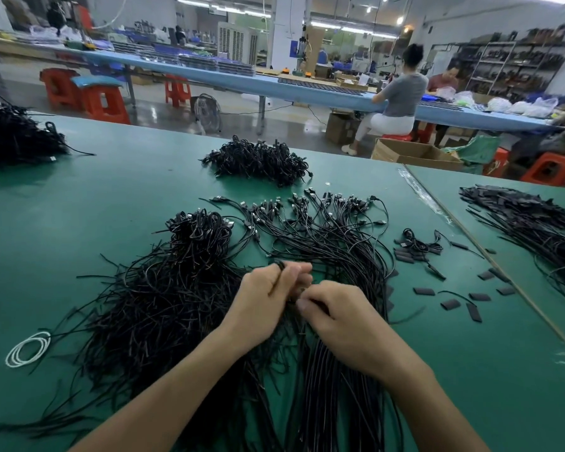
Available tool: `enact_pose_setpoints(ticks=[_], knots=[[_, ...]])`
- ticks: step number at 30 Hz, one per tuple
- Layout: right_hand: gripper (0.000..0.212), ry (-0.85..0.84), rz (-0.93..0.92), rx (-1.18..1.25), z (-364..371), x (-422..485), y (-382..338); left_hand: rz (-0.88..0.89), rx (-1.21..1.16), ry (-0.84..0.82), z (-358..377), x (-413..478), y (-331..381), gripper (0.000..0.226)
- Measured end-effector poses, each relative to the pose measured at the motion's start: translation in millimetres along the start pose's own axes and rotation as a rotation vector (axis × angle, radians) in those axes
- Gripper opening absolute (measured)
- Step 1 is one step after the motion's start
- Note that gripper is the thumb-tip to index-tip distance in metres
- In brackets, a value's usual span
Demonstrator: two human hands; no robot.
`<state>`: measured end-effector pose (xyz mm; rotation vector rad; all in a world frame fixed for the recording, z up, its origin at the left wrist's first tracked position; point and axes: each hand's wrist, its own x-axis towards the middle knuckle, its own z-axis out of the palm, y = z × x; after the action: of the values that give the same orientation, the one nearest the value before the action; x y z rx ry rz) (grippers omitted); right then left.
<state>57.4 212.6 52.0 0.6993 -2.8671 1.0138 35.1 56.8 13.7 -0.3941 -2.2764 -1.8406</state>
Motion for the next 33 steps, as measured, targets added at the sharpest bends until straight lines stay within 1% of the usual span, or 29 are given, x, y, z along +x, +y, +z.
enact_pose_setpoints(ticks=[1,2,5,7,8,10,11,12,13,14,17,19,20,22,24,25,26,27,29,31,33], knots=[[0.021,0.038,-0.009,-0.01,-2,1,0,-0.007,0.053,-0.061,1,-2,0,0.031],[0.016,0.077,-0.009,0.008,-4,3,1,-0.054,0.044,-0.115,1,-5,2,0.039],[0.015,0.198,-0.013,0.164,-11,7,5,-0.343,-0.228,-0.289,-2,-10,12,0.06],[0.014,0.23,0.001,0.289,-13,9,7,-0.467,-0.375,-0.393,-6,-13,18,0.063],[0.015,0.234,0.015,0.346,-12,9,7,-0.502,-0.501,-0.436,-8,-14,20,0.061],[0.025,0.234,0.069,0.432,-7,8,8,-0.547,-0.837,-0.519,-12,-12,24,0.055],[0.03,0.228,0.097,0.449,-4,7,8,-0.538,-0.987,-0.547,-13,-10,26,0.052],[0.032,0.216,0.115,0.437,0,7,7,-0.51,-1.091,-0.543,-14,-9,28,0.049],[0.033,0.195,0.12,0.399,4,6,7,-0.479,-1.153,-0.501,-14,-8,30,0.045],[0.036,0.166,0.115,0.347,8,4,7,-0.441,-1.174,-0.425,-14,-6,32,0.043],[0.041,0.046,0.074,0.202,16,0,1,-0.265,-1.076,-0.151,-9,0,29,0.041],[0.036,-0.044,0.029,0.08,18,-3,-2,-0.147,-0.851,-0.056,-6,3,21,0.041],[0.032,-0.079,0.013,0.021,18,-4,-3,-0.096,-0.665,-0.017,-5,3,16,0.04],[0.025,-0.112,-0.021,-0.026,14,-4,-5,-0.014,-0.271,0.003,-5,2,7,0.033],[0.024,-0.104,-0.064,-0.007,10,-3,-6,-0.003,0.0,-0.097,-6,-1,3,0.03],[0.025,-0.084,-0.081,-0.001,7,-3,-6,-0.014,0.09,-0.139,-6,-3,3,0.037],[0.026,-0.054,-0.087,0.009,4,-3,-5,-0.046,0.123,-0.162,-6,-5,3,0.045],[0.025,-0.014,-0.079,0.04,1,-3,-4,-0.097,0.08,-0.197,-6,-7,5,0.051],[0.019,0.062,-0.064,0.172,-6,-4,-1,-0.236,-0.102,-0.318,-6,-11,9,0.061],[0.015,0.094,-0.071,0.285,-10,-4,0,-0.344,-0.216,-0.41,-8,-14,11,0.064],[0.012,0.109,-0.059,0.351,-11,-2,2,-0.415,-0.355,-0.474,-12,-15,12,0.062]])
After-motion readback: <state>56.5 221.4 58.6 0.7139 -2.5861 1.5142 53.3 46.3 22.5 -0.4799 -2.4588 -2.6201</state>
